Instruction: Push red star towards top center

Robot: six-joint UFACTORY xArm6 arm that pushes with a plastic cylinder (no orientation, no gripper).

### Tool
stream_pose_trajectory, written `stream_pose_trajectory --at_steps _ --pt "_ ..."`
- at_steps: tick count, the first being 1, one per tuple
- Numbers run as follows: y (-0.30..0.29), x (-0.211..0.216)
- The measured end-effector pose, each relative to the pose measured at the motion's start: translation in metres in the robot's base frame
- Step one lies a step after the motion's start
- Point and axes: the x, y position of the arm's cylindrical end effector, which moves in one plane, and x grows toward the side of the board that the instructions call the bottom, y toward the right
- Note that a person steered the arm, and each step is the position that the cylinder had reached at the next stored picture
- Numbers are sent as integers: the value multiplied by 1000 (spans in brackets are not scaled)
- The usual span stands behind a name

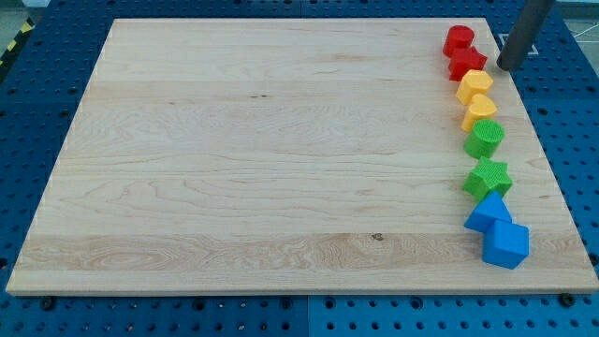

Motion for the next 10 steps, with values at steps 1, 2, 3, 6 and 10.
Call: stream_pose_trajectory --at_steps 1,2,3,6,10 --pt "-5 0" --pt "-33 0" --pt "-53 0" --pt "-64 2" --pt "-106 25"
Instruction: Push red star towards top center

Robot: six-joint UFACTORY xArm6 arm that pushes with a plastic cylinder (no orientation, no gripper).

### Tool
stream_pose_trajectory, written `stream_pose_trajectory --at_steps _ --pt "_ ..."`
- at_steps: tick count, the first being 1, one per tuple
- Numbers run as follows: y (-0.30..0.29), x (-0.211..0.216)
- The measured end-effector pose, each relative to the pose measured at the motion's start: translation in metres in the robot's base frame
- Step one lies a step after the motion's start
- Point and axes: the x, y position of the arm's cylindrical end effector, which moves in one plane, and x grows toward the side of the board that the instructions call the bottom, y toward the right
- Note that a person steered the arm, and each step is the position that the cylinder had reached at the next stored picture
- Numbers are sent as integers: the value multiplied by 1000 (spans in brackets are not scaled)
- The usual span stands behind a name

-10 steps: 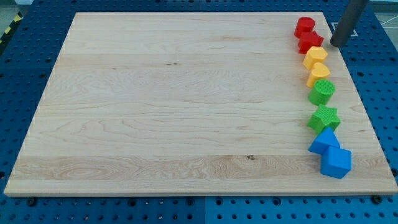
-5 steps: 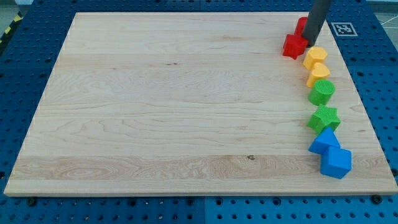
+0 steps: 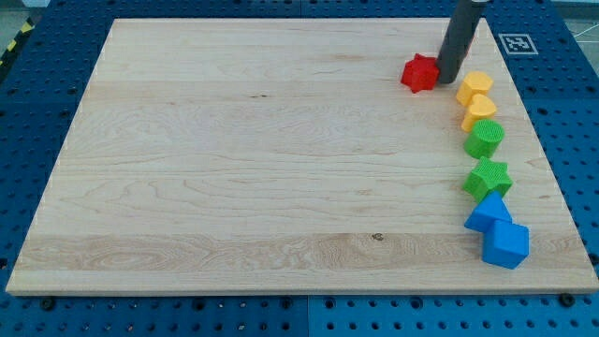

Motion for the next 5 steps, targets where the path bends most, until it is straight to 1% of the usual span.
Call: stream_pose_trajectory --at_steps 1,3,4,5 --pt "-20 0" --pt "-26 7" --pt "-26 26" --pt "-32 26"
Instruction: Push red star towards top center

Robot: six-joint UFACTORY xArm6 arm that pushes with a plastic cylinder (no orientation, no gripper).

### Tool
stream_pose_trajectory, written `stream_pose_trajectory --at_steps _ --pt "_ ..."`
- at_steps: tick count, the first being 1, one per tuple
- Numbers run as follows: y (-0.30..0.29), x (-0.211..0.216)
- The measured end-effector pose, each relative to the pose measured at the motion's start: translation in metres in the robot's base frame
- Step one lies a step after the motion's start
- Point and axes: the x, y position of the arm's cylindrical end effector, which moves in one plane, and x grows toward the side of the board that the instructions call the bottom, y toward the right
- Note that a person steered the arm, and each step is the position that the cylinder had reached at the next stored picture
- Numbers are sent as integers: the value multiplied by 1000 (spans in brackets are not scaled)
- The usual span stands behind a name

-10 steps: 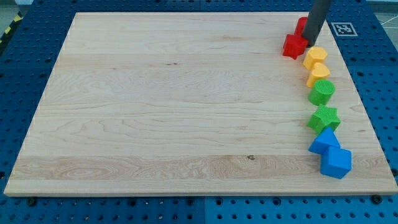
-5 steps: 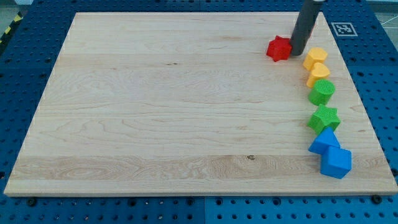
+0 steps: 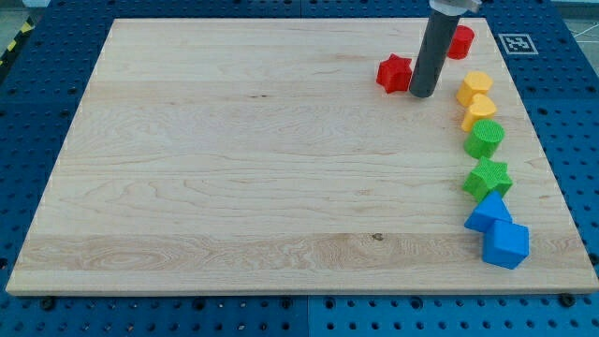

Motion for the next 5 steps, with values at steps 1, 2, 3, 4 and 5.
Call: stream_pose_trajectory --at_steps 1,2,3,4,5 --pt "-24 -38" --pt "-53 -89" --pt "-64 -102" --pt "-20 -88" --pt "21 -66"
